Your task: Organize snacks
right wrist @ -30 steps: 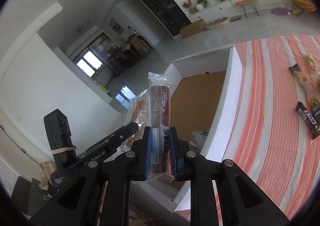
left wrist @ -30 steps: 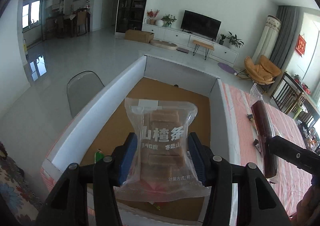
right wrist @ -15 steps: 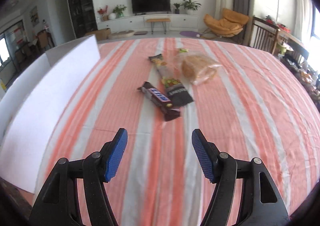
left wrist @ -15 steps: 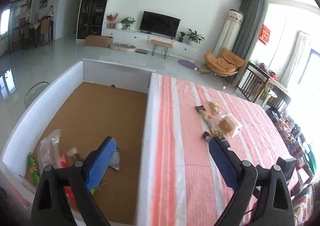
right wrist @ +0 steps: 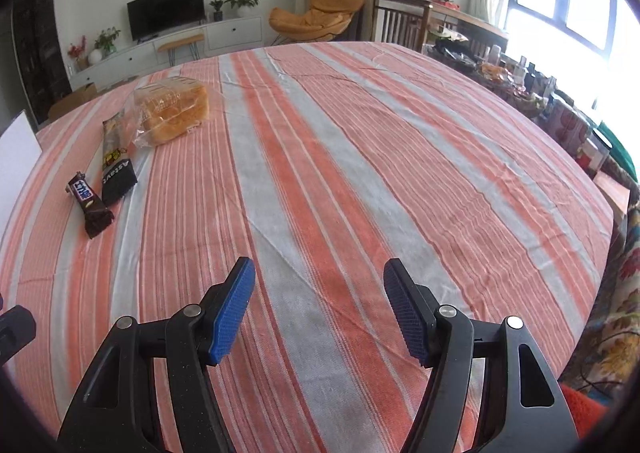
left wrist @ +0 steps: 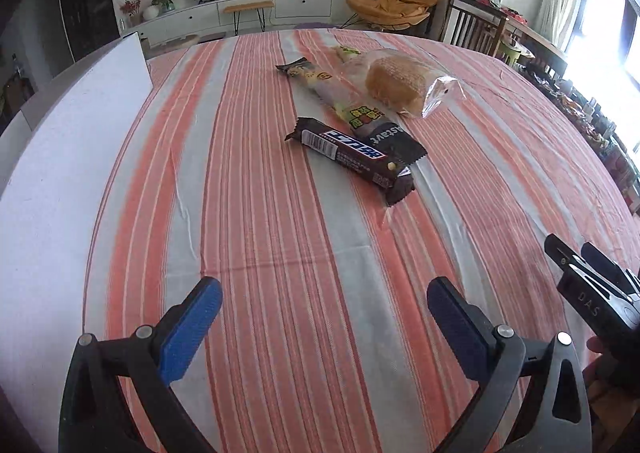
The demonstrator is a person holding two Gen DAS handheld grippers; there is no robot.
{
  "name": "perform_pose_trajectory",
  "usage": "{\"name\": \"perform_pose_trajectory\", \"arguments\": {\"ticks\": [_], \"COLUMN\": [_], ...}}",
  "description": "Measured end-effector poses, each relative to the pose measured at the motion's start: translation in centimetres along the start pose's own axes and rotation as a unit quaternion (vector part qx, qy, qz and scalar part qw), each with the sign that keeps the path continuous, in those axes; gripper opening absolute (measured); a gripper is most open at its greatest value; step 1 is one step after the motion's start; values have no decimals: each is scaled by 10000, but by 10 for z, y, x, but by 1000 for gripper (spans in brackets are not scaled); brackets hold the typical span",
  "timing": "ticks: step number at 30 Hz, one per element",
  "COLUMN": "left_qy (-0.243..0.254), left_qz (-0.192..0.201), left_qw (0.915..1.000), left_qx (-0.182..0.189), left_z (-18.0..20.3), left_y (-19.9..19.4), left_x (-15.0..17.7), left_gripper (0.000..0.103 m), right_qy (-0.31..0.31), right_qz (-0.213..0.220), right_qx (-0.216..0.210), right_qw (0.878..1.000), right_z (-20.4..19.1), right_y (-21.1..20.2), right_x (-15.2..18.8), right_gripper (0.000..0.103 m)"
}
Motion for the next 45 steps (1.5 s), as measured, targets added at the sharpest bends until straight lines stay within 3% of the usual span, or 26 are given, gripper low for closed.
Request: {"name": "perform_pose_trajectory", "arguments": {"ticks": [3, 5, 10, 24, 26, 28, 31, 34, 39, 41, 44, 45], "left_qy": [-161, -194, -126, -139, -140, -338, -820, -960, -901, -972, -865, -761], "left_qz": [-132, 23, 96, 88, -50, -305, -237, -280, -642, -404, -376, -348], "left_qw": [9995, 9991, 9990, 9991, 9992, 9990, 9948, 9941, 9938, 9944, 9954, 9964], "left_qx": [-253, -387, -406, -389, -372, -6, 558, 417, 90, 10, 174, 158], "left_z": [-17, -22, -18, -17, -16, -14, -12, -3, 16, 15, 8, 5], "left_y": [25, 26, 32, 28, 29, 26, 16, 24, 66, 66, 66, 64], "left_x": [1, 3, 5, 4, 1, -9, -35, -66, -84, -84, -82, -82], "left_gripper": [101, 101, 103, 103, 103, 101, 101, 101, 82, 75, 33, 31], "right_qy": [86, 137, 335, 312, 314, 315, 312, 312, 312, 312, 313, 312], "right_qz": [-181, -155, -171, -178, -177, -176, -178, -179, -180, -180, -180, -181], "right_qx": [27, 64, -50, -37, -38, -38, -37, -42, -46, -47, -45, -47], "right_qw": [9998, 9998, 9993, 9993, 9993, 9993, 9993, 9993, 9993, 9993, 9993, 9993], "right_z": [4, 6, 12, 9, 9, 9, 9, 9, 10, 9, 10, 10], "right_y": [8, 8, 8, 5, 5, 4, 5, 5, 5, 4, 4, 5], "right_x": [4, 4, 6, 6, 6, 6, 6, 6, 6, 6, 6, 6], "right_gripper": [70, 74, 81, 83, 83, 83, 84, 84, 84, 84, 84, 85]}}
Point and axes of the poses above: each gripper's, at about its wrist camera, not at the fingertips, and y roughly the way its jaws point, z to its right, x to its underside, the point moved 2 cm from there along y, roughly the way its jaws point, and after that the axes turned 9 degrees about -x, right-handed, at the moved point
